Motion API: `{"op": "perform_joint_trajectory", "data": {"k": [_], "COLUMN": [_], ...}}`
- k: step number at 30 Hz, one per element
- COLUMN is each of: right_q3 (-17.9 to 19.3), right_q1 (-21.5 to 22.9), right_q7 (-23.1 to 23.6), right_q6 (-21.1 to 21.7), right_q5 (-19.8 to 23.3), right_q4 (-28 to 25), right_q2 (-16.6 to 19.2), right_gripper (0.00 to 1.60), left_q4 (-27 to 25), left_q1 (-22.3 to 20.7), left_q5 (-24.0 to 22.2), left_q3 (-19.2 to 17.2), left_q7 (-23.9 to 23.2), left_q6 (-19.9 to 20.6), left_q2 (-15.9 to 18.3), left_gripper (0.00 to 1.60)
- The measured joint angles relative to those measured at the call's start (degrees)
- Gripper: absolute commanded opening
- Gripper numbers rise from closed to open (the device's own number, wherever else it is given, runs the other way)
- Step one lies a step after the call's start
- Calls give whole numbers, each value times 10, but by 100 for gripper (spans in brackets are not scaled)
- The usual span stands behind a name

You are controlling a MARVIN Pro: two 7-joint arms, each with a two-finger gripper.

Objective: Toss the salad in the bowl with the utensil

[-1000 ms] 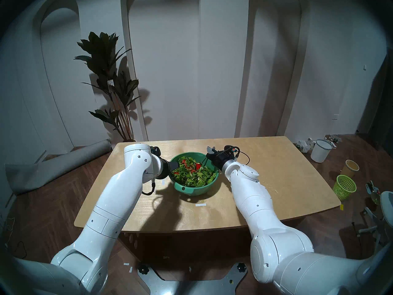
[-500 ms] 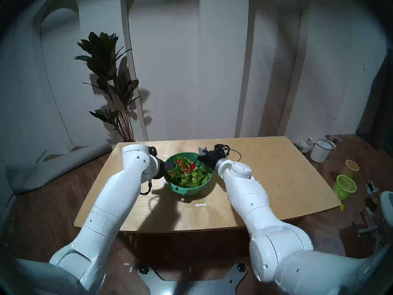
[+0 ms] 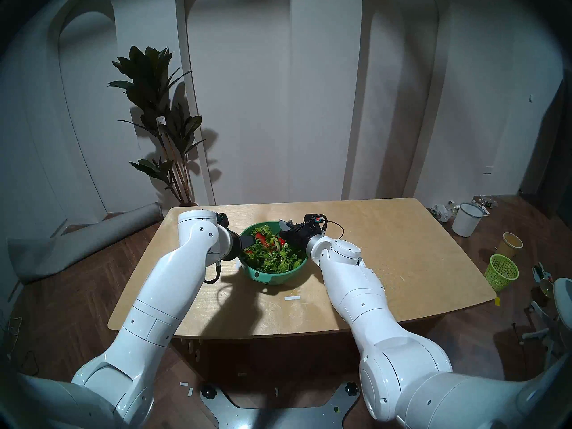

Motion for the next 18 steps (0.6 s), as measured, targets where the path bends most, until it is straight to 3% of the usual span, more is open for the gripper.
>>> {"op": "perform_joint_trajectory", "data": {"k": [10,18], "right_q3": [0,-12], "right_q1": [-19,-39], "right_q7": [-4,26], "right_q6": [24,39], "right_q5": [15,16], "right_q4": [-31,-64], "right_q2": [8,34], "right_gripper": [0,0], "left_q4": [-2,-2], "left_q1": [-1,-1], "left_q5": [0,-1], "left_q3": [0,1], "left_q7": [0,-1], "left_q6": [0,0], "left_q2": [0,-1], "left_gripper": [0,0]}}
